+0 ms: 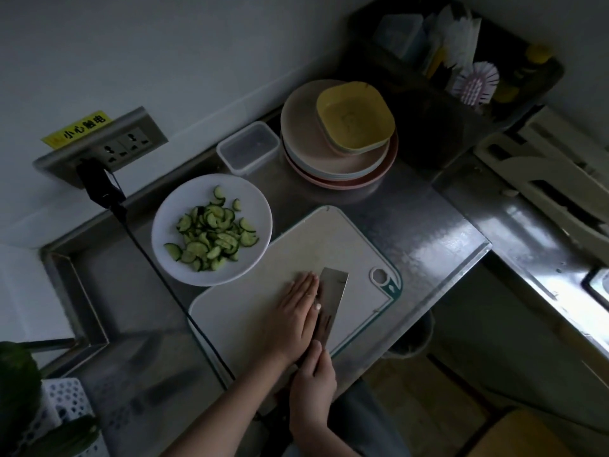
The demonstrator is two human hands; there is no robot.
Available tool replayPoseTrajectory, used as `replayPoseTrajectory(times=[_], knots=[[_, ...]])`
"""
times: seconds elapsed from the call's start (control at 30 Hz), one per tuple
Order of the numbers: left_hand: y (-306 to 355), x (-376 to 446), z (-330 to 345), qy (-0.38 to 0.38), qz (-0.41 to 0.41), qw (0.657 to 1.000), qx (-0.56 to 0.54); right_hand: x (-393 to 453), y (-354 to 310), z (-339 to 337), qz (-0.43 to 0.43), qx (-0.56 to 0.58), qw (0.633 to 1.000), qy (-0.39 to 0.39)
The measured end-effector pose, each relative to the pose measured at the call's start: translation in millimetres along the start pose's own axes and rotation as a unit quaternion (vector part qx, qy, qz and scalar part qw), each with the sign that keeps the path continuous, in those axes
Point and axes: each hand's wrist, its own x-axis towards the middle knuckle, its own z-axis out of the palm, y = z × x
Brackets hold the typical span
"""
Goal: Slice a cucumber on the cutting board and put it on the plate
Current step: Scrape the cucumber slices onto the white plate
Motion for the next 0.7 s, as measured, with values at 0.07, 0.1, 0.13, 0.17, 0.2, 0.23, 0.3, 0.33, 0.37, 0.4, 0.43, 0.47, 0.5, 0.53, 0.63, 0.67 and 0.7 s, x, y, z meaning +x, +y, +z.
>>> replayPoseTrajectory(times=[0.07,0.1,0.13,0.17,0.2,0.23,0.3,0.33,0.37,0.4,0.43,0.47,0.5,0.53,0.63,0.67,0.7], knots=[[-0.5,0.1,-1.4,0.001,-0.014,0.999,-0.031,2.9,1.8,-0.1,-0.005,0.001,1.000,-0.021],[-1.0,0.2,-2.4,0.006,-0.029,0.998,-0.052,5.0,2.9,0.2,-0.014,-0.001,0.999,-0.032],[-1.0,0.6,-3.8,0.012,-0.045,0.996,-0.071,5.7,1.0,0.3,-0.022,-0.002,0.999,-0.041],[-0.8,1.5,-5.3,0.015,-0.058,0.994,-0.088,6.3,-1.3,0.3,-0.026,0.000,0.999,-0.046],[0.2,2.9,-7.0,0.012,-0.068,0.992,-0.103,5.8,-5.5,0.1,-0.029,0.007,0.998,-0.050],[1.7,4.9,-9.3,0.007,-0.077,0.990,-0.118,6.1,-7.6,0.4,-0.033,0.012,0.998,-0.054],[4.9,10.3,-15.5,0.008,-0.085,0.987,-0.133,6.5,-14.1,1.1,-0.048,0.013,0.997,-0.057],[6.4,13.9,-20.6,0.020,-0.085,0.987,-0.131,6.7,-18.5,1.5,-0.059,0.011,0.996,-0.062],[7.6,17.6,-27.2,0.037,-0.084,0.988,-0.127,6.9,-24.2,1.9,-0.068,0.010,0.995,-0.074],[8.2,21.9,-35.2,0.059,-0.082,0.987,-0.122,6.7,-32.6,2.5,-0.073,0.010,0.993,-0.092],[7.5,26.9,-43.8,0.082,-0.082,0.986,-0.118,7.4,-40.6,4.7,-0.076,0.011,0.990,-0.115],[5.7,32.5,-52.7,0.104,-0.084,0.984,-0.115,8.0,-50.1,8.3,-0.079,0.018,0.987,-0.136],[3.4,38.8,-61.7,0.124,-0.092,0.981,-0.115,9.0,-60.3,12.5,-0.084,0.026,0.984,-0.155],[-0.1,45.4,-70.0,0.145,-0.105,0.977,-0.117,10.6,-71.0,18.1,-0.092,0.030,0.981,-0.169],[-15.0,62.7,-92.5,0.206,-0.153,0.960,-0.116,16.0,-98.3,37.8,-0.121,0.020,0.971,-0.204],[-20.0,67.1,-98.6,0.222,-0.167,0.955,-0.108,17.6,-105.6,44.0,-0.127,0.017,0.968,-0.218],[-25.9,70.2,-103.0,0.234,-0.181,0.950,-0.099,19.3,-111.9,49.5,-0.129,0.016,0.963,-0.235]])
